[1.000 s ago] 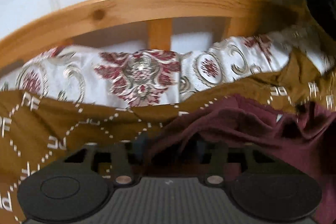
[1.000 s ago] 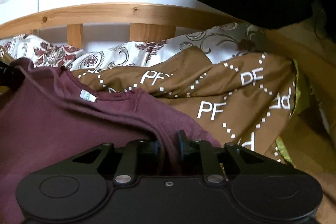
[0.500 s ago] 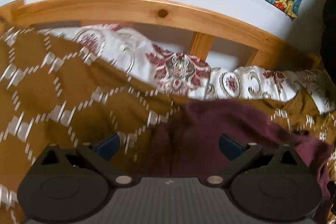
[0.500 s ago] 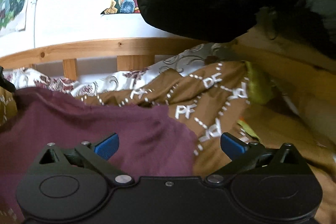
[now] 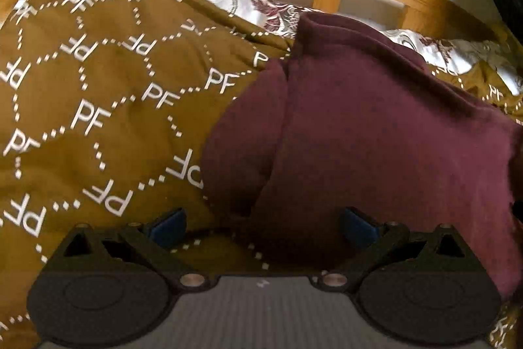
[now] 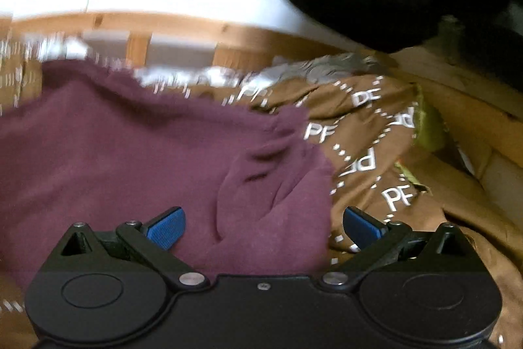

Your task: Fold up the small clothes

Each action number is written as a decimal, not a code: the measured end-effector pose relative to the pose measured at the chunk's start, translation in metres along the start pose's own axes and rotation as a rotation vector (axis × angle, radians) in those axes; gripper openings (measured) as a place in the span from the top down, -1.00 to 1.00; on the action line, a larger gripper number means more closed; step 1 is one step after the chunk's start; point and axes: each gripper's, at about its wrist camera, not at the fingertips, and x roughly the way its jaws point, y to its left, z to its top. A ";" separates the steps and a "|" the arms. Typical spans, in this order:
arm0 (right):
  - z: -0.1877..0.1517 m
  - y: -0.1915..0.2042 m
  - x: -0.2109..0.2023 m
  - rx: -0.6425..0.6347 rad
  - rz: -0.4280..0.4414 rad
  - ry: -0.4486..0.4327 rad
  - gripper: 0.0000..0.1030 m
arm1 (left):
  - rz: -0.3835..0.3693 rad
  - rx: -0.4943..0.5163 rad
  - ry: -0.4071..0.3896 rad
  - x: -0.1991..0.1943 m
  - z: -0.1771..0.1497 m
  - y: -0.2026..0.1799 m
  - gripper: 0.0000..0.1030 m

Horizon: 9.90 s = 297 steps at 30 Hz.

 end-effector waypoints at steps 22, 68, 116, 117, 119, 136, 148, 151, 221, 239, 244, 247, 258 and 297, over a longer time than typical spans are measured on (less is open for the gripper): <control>-0.010 -0.021 0.014 0.090 -0.166 0.043 -0.99 | -0.040 -0.124 0.084 0.015 -0.006 0.020 -1.00; 0.011 0.028 -0.034 0.008 0.024 -0.180 -0.99 | -0.099 -0.118 0.105 0.012 -0.004 0.029 -0.99; -0.011 0.078 -0.017 0.042 0.356 0.060 -0.99 | -0.094 -0.123 0.130 0.006 0.014 0.032 -0.99; -0.011 0.078 -0.017 0.042 0.356 0.059 -0.99 | -0.106 -0.133 0.077 0.000 0.017 0.034 -0.99; -0.011 0.078 -0.017 0.043 0.356 0.060 -0.99 | -0.139 -0.109 0.010 -0.006 0.023 0.035 -0.99; -0.013 0.076 -0.016 0.055 0.366 0.061 -0.99 | -0.136 0.159 0.093 0.043 0.059 0.009 -0.99; -0.012 0.076 -0.016 0.055 0.366 0.061 -0.99 | -0.120 0.138 0.118 0.030 0.063 0.009 -0.46; -0.013 0.075 -0.016 0.059 0.368 0.060 -0.99 | -0.092 0.162 0.108 0.023 0.063 0.003 -0.08; 0.018 -0.060 -0.021 0.629 0.593 -0.020 -0.99 | -0.238 0.554 -0.091 -0.064 -0.050 -0.164 -0.99; 0.014 -0.056 0.042 0.717 0.551 0.105 0.68 | -0.299 0.630 -0.146 -0.064 -0.051 -0.173 0.23; 0.023 -0.060 0.025 0.646 0.528 0.028 0.74 | -0.342 0.616 -0.145 -0.069 -0.050 -0.175 0.25; 0.033 -0.064 0.012 0.602 0.506 -0.017 0.76 | -0.381 0.615 -0.141 -0.072 -0.052 -0.182 0.25; 0.032 -0.097 -0.027 0.523 0.356 -0.033 0.79 | -0.474 0.645 -0.096 -0.074 -0.080 -0.204 0.15; 0.016 -0.026 -0.068 0.338 0.210 0.182 -0.10 | -0.263 -0.045 0.098 -0.038 -0.047 -0.086 -0.99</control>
